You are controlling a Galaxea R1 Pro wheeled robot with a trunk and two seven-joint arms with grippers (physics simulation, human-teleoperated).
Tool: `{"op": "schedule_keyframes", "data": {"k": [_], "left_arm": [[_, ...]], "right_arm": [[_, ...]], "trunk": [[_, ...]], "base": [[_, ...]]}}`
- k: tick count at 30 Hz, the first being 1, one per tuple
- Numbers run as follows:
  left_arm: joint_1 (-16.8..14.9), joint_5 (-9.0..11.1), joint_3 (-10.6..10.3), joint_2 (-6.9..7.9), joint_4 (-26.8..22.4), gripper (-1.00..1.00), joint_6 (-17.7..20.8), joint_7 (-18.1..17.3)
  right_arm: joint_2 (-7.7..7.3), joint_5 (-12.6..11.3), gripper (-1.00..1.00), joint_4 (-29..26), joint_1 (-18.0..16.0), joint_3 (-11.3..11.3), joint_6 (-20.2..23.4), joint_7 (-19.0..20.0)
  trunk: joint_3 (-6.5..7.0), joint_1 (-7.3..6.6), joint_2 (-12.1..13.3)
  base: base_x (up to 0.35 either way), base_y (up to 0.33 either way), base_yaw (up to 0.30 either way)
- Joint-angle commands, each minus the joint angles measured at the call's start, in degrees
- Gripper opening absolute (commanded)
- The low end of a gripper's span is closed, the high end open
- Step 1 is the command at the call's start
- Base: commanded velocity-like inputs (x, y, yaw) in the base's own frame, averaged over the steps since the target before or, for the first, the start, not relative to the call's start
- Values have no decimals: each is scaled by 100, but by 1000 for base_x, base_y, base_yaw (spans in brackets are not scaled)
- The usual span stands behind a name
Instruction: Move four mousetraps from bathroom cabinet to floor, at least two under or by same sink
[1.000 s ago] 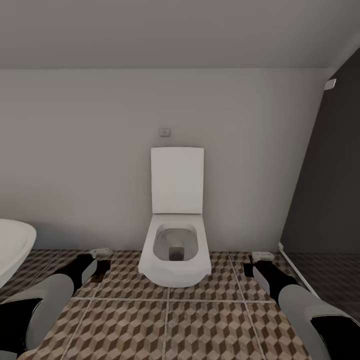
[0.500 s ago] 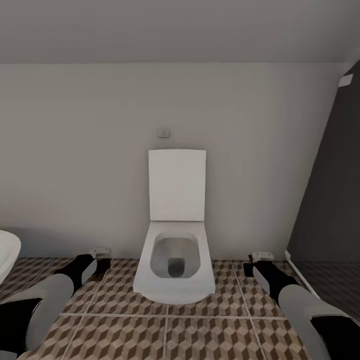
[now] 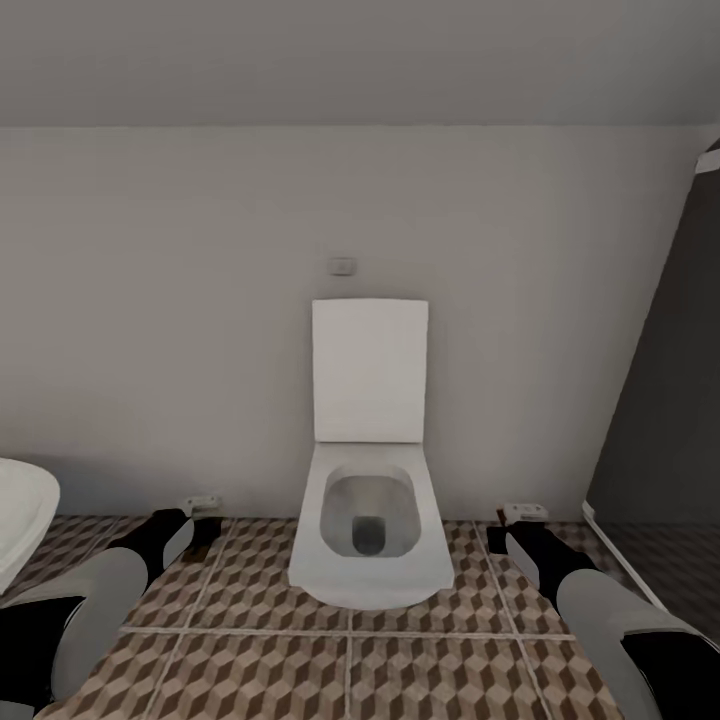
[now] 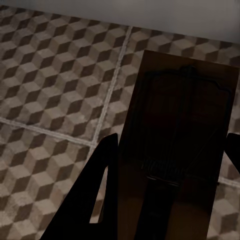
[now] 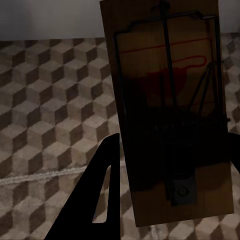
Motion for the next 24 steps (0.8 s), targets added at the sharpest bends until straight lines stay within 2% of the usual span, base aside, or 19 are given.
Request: {"op": "schedule_keyframes", "data": {"k": [1,10,19,24], "left_arm": [[-1,19,39,-2,-11,-100,29,21],[-1,22,39,-2,-6,-100,17,27],[-1,27,41,-4,-12,-100,17,27],[-1,29,47,-3,-14,-100,17,29]], "right_arm": [[-4,-66,-100,-12,1,48,31,-33],[-4,-66,-100,-5,-1,51,31,-33],[-7,-66,-100,-3,-1,52,34,-26],[-11,-65,-100,-3,0,51,31,-28]], "trunk": [[-6,-1,-3],[-6,-1,-3],[-6,-1,-3],[-6,-1,-3]], "base": [[25,6,0],[256,1,0],[32,0,0],[158,-111,0]]}}
